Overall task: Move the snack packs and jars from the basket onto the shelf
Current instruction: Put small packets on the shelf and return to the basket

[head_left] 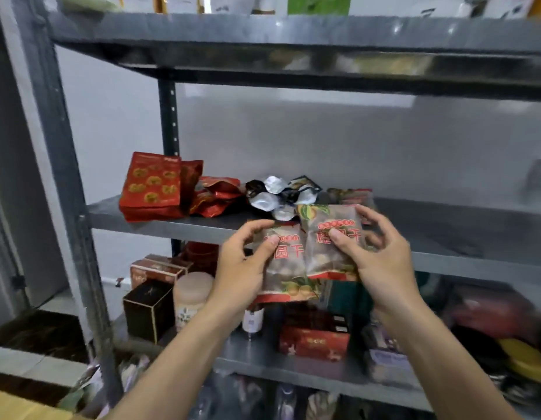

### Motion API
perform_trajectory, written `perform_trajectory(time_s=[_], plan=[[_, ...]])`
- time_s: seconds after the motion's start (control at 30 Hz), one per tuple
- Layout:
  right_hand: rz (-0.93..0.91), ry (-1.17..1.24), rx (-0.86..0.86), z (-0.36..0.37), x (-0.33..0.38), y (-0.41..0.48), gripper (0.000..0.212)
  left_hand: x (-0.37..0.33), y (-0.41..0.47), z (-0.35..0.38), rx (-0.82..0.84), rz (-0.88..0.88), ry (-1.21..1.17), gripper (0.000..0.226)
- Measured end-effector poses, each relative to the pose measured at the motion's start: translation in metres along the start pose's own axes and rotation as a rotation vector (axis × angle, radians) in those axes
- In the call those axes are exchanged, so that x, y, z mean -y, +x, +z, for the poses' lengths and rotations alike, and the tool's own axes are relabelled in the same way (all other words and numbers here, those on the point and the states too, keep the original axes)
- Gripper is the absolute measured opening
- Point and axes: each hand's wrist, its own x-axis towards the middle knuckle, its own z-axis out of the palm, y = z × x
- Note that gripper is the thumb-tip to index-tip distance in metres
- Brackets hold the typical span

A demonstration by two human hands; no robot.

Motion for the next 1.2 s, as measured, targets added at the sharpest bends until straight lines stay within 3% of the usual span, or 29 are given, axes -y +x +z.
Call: perform_trajectory(time_s=[0.2, 0.4, 0.63, 0.9, 1.1, 1.2], plan=[[-0.011, -0.105, -0.178, -0.078, 0.005, 0.076, 0.063, 0.011, 0.088, 0.102, 0.105, -0.004, 0.064, 0.016], [0.082, -0.166, -0.183, -0.096, -0.016, 0.17, 0.059, 0.057, 0.171, 0.17, 0.141, -0.096, 0.199, 0.016], [0.194, -0.328, -0.175, -0.082, -0.066, 0.228, 0.071, 0.087, 0.202, 0.195, 0.152, -0.086, 0.361, 0.028], [0.242, -0.458, -0.078, -0.098, -0.061, 0.225, 0.068, 0.083, 0.204, 0.193, 0.217, -0.131, 0.428, 0.038], [0.19, -0.572, 0.017, -0.113, -0.049, 0.209, 0.076, 0.058, 0.177, 0.196, 0.234, -0.068, 0.691, 0.055], [0.069, -0.746, 0.047, -0.119, -0.042, 0.2, 0.089, 0.048, 0.165, 0.196, 0.226, -0.025, 0.784, 0.058]])
